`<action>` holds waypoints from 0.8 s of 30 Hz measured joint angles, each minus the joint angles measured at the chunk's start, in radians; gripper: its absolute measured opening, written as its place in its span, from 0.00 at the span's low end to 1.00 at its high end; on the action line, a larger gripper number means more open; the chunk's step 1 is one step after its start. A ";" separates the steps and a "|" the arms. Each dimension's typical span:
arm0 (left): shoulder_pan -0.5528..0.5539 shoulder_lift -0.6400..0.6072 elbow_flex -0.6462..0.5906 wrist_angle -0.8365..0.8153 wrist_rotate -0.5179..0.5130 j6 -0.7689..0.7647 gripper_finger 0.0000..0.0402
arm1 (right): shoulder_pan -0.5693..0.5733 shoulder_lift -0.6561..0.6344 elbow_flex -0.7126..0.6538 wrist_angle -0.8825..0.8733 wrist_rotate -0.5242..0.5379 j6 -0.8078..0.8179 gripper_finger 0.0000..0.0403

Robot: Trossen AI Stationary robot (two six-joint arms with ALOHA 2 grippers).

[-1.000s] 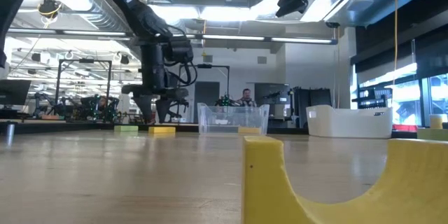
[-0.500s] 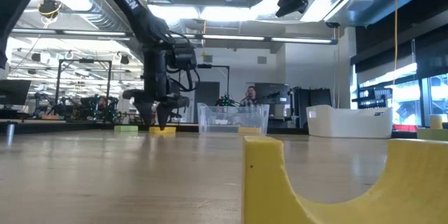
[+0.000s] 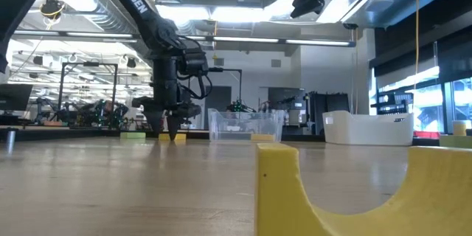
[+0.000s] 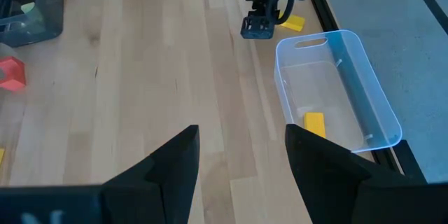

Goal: Sort & place blocks by color
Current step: Put the top yellow block into the transparent bin

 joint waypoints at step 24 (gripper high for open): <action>0.001 0.004 -0.001 0.078 -0.053 0.019 0.47 | 0.000 0.000 0.000 0.000 0.000 0.000 0.53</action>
